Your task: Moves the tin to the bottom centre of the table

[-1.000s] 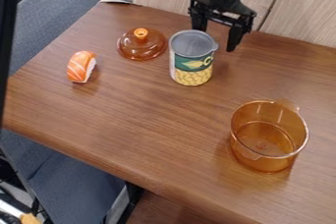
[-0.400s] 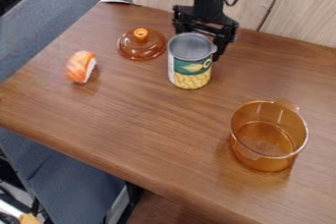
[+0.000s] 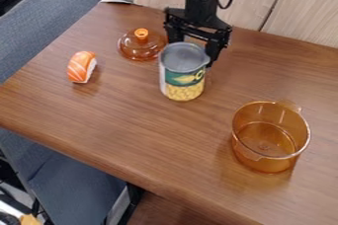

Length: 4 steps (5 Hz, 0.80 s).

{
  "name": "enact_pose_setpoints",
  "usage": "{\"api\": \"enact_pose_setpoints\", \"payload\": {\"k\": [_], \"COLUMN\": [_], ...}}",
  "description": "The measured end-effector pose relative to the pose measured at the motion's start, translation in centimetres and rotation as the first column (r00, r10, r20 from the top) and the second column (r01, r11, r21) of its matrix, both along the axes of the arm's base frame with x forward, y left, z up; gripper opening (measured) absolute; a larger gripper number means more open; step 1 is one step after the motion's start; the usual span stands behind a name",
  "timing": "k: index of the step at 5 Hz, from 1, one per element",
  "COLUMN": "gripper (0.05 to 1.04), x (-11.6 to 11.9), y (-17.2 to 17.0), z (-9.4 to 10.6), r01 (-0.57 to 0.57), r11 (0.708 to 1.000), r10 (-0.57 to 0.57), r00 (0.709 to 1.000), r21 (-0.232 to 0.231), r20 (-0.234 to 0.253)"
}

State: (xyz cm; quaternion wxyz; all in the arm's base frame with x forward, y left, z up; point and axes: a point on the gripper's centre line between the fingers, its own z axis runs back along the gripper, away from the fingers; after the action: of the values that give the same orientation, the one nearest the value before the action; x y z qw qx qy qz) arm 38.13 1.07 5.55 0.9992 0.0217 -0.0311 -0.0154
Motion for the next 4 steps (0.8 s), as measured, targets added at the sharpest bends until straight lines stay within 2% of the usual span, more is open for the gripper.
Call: {"api": "enact_pose_setpoints", "payload": {"k": [3,4], "gripper": [1.0,1.0], "x": [-4.0,-5.2], "y": [0.6,1.1], "z": [-0.7,0.5], "r01": [0.019,0.018], "r11": [0.999,0.996], "r10": [-0.019,-0.019], "r00": [1.0,1.0], "r21": [0.043,0.083], "r20": [-0.014,0.009]}}
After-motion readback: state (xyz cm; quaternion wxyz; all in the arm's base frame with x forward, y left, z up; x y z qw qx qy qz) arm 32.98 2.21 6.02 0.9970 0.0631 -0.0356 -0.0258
